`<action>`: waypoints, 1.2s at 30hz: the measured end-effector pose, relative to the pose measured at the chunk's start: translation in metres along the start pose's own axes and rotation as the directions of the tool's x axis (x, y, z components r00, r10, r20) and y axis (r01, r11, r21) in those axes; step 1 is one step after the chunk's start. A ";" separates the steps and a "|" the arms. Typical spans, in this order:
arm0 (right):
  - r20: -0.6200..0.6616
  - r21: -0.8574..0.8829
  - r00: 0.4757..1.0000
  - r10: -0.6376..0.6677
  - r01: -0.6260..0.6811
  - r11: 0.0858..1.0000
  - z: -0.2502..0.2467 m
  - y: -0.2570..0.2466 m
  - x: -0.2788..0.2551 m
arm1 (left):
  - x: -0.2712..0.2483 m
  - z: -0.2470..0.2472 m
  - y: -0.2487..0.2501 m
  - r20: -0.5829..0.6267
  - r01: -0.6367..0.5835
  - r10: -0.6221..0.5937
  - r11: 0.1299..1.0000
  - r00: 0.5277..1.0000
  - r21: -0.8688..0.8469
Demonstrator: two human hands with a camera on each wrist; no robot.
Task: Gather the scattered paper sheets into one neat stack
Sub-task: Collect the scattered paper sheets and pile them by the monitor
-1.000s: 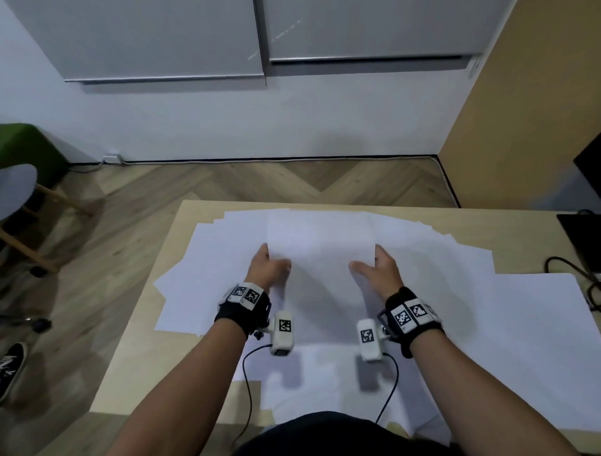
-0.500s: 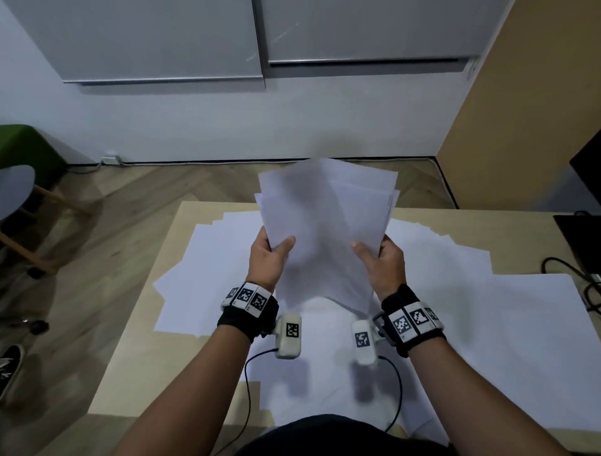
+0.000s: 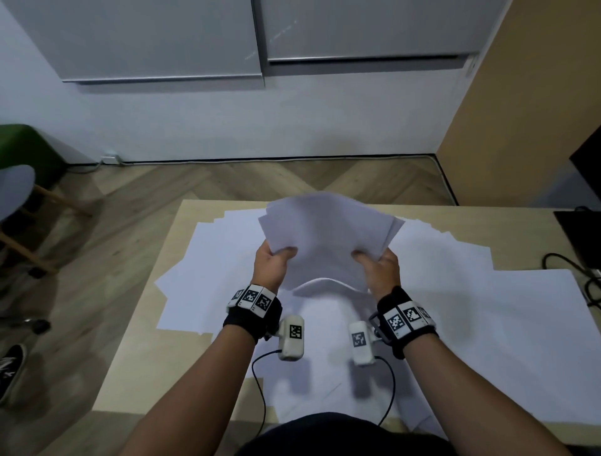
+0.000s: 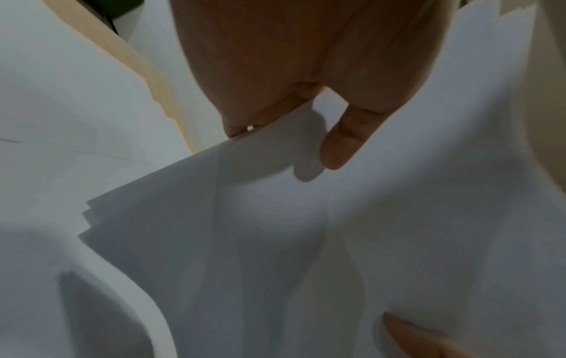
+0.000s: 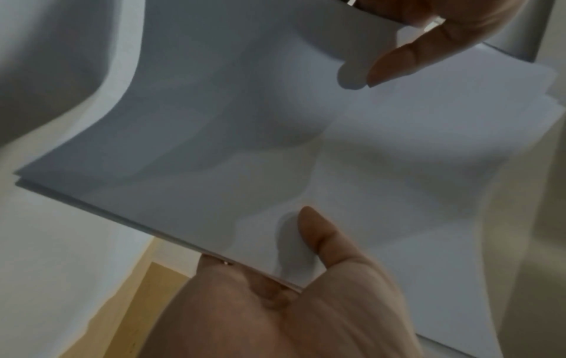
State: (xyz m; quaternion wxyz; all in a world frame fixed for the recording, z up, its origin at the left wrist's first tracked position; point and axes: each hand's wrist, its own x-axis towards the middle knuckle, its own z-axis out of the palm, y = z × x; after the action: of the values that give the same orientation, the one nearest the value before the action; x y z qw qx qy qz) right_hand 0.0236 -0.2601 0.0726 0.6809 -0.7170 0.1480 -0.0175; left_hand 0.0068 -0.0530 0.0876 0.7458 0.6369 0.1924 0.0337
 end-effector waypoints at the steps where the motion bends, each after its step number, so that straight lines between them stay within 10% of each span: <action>1: -0.016 0.017 1.000 -0.013 0.014 1.000 0.000 -0.003 0.001 | 0.001 0.000 0.001 0.002 -0.012 0.012 1.000 1.000 -0.013; 19: 0.015 -0.081 0.989 0.145 -0.143 0.986 0.007 0.013 -0.002 | 0.004 -0.020 -0.021 -0.010 0.070 -0.070 0.960 0.997 0.271; 31: 0.017 0.213 0.999 -0.041 0.036 0.976 0.025 -0.034 -0.012 | 0.014 -0.031 0.007 0.104 -0.190 0.172 0.959 0.980 0.212; 36: -0.076 0.088 0.988 -0.134 0.140 0.986 0.024 -0.048 -0.011 | 0.019 -0.024 0.018 0.096 -0.235 0.220 0.953 0.971 0.191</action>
State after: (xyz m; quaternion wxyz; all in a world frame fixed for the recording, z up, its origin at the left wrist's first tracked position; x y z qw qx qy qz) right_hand 0.0277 -0.2330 0.1202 0.7051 -0.6920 0.1211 -0.0961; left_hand 0.0203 -0.0219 0.0976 0.6752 0.7279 0.0925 0.0761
